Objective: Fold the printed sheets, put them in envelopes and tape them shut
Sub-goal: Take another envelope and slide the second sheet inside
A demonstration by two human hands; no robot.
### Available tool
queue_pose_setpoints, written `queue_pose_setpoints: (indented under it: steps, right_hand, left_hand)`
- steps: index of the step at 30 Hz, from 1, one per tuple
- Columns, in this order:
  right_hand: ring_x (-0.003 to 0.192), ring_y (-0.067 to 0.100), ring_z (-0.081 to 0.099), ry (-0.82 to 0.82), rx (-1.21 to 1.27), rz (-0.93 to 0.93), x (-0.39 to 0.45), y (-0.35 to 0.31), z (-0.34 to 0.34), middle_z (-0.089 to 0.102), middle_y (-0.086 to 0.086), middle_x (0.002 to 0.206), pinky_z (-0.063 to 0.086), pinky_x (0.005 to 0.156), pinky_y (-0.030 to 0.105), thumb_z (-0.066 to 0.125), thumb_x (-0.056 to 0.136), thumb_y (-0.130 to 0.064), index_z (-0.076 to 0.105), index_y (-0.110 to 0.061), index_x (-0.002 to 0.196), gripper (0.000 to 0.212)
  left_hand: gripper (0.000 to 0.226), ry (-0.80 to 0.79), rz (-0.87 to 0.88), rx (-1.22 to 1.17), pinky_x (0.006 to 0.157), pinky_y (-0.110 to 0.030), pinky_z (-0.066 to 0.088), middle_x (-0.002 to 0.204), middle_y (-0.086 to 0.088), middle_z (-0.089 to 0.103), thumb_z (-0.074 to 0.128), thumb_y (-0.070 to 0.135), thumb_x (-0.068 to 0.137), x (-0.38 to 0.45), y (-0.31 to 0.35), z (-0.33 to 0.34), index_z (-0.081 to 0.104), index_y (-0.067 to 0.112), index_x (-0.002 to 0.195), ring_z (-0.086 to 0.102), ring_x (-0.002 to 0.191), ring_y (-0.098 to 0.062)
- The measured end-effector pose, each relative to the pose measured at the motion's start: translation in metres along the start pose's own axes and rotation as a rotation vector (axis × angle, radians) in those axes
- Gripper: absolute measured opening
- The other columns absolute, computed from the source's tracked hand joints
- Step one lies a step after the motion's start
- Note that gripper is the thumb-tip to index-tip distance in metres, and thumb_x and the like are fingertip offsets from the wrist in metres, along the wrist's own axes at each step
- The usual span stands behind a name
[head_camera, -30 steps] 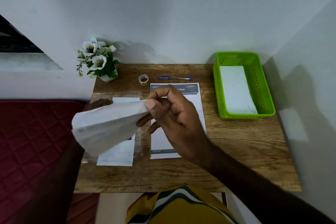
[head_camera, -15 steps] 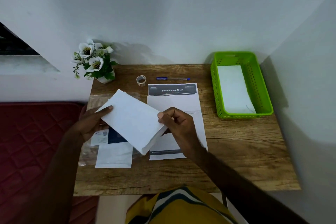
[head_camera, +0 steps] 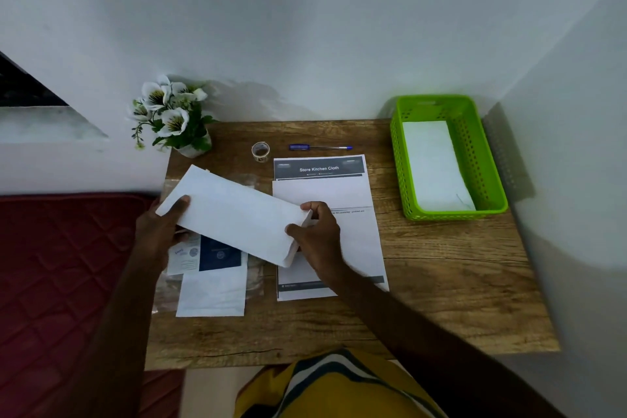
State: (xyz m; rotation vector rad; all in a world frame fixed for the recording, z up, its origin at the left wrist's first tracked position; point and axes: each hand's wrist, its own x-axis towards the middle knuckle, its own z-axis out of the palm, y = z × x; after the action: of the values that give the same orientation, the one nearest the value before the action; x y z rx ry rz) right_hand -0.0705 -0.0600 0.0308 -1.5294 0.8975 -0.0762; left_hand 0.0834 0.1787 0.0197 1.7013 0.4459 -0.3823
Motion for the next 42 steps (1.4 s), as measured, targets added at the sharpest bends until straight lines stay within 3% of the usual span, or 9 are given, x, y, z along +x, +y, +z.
queue_pose_setpoints:
  steps: [8, 14, 17, 21, 24, 28, 34, 38, 42]
  right_hand:
    - [0.104, 0.02, 0.071, 0.161, -0.187, -0.075, 0.005, 0.004, -0.001, 0.072, 0.003, 0.12, 0.043, 0.058, 0.003, 0.073, 0.091, -0.015, 0.063, -0.011, 0.124, 0.034]
    - [0.083, 0.02, 0.073, 0.192, -0.311, -0.049, 0.004, 0.009, -0.013, 0.077, 0.003, 0.094, 0.06, 0.068, 0.029, 0.07, 0.094, -0.025, 0.075, -0.008, 0.097, 0.018]
    - [0.079, 0.019, 0.073, 0.205, -0.394, -0.026, 0.003, 0.012, -0.015, 0.077, 0.002, 0.088, 0.055, 0.065, 0.024, 0.069, 0.095, -0.029, 0.077, -0.011, 0.095, 0.019]
    - [0.069, 0.025, 0.074, 0.192, -0.341, 0.03, 0.007, 0.017, -0.016, 0.076, 0.007, 0.079, 0.064, 0.07, 0.043, 0.071, 0.094, -0.024, 0.076, -0.007, 0.087, 0.018]
    - [0.07, 0.028, 0.074, 0.179, -0.302, 0.056, 0.008, 0.018, -0.014, 0.076, 0.009, 0.083, 0.064, 0.069, 0.047, 0.074, 0.092, -0.022, 0.073, -0.006, 0.091, 0.016]
    - [0.071, 0.027, 0.074, 0.164, -0.296, 0.058, 0.008, 0.018, -0.015, 0.076, 0.008, 0.087, 0.065, 0.069, 0.045, 0.076, 0.091, -0.024, 0.07, -0.009, 0.097, 0.017]
    - [0.081, 0.012, 0.063, 0.198, -0.432, 0.02, 0.007, 0.022, -0.021, 0.071, -0.005, 0.092, 0.047, 0.069, 0.026, 0.078, 0.087, -0.039, 0.067, -0.02, 0.098, 0.024]
    - [0.09, 0.016, 0.066, 0.239, -0.458, -0.007, 0.003, 0.026, -0.025, 0.071, -0.004, 0.102, 0.044, 0.071, 0.025, 0.079, 0.086, -0.039, 0.062, -0.025, 0.111, 0.034]
    - [0.086, 0.02, 0.069, 0.364, -0.434, -0.06, 0.003, 0.025, -0.042, 0.066, -0.006, 0.085, 0.044, 0.068, 0.026, 0.079, 0.085, -0.042, 0.056, -0.027, 0.126, 0.05]
  left_hand:
    - [0.01, 0.115, 0.203, 0.068, 0.047, -0.016, 0.053, 0.073, 0.016, 0.075, 0.08, 0.035, 0.086, 0.003, -0.008, 0.003, 0.072, 0.028, 0.086, 0.07, 0.062, 0.002]
    - [0.036, 0.151, 0.331, 0.336, 0.058, -0.022, 0.052, 0.082, 0.009, 0.072, 0.079, 0.049, 0.082, 0.013, -0.013, 0.009, 0.073, 0.017, 0.095, 0.069, 0.067, 0.0]
    - [0.043, 0.282, 0.45, 0.588, 0.077, -0.035, 0.05, 0.107, -0.006, 0.073, 0.074, 0.051, 0.087, 0.004, -0.01, 0.015, 0.069, 0.018, 0.114, 0.066, 0.092, -0.021]
    - [0.053, 0.489, 0.694, 0.824, 0.098, -0.048, 0.043, 0.136, -0.013, 0.056, 0.068, 0.041, 0.091, -0.032, -0.011, 0.041, 0.052, 0.016, 0.135, 0.049, 0.123, -0.036]
    - [0.045, 0.201, 0.898, 0.932, 0.108, -0.047, 0.039, 0.145, -0.01, 0.052, 0.064, 0.038, 0.097, -0.067, -0.034, 0.069, 0.057, 0.017, 0.136, 0.045, 0.134, -0.031]
    - [0.057, -0.086, 0.86, 1.036, 0.12, -0.049, 0.033, 0.158, -0.005, 0.043, 0.063, 0.054, 0.094, -0.099, -0.075, 0.095, 0.055, 0.024, 0.143, 0.035, 0.148, -0.028]
    - [0.078, -0.106, 0.827, 1.077, 0.122, -0.053, 0.029, 0.165, -0.004, 0.032, 0.059, 0.07, 0.088, -0.105, -0.09, 0.102, 0.048, 0.024, 0.15, 0.027, 0.153, -0.028]
    - [0.083, -0.105, 0.836, 1.081, 0.121, -0.056, 0.03, 0.166, -0.006, 0.031, 0.055, 0.074, 0.087, -0.106, -0.09, 0.103, 0.045, 0.025, 0.152, 0.026, 0.153, -0.03]
    - [0.085, -0.092, 0.828, 1.094, 0.123, -0.055, 0.026, 0.167, -0.006, 0.028, 0.053, 0.077, 0.087, -0.108, -0.09, 0.106, 0.04, 0.027, 0.154, 0.024, 0.154, -0.03]
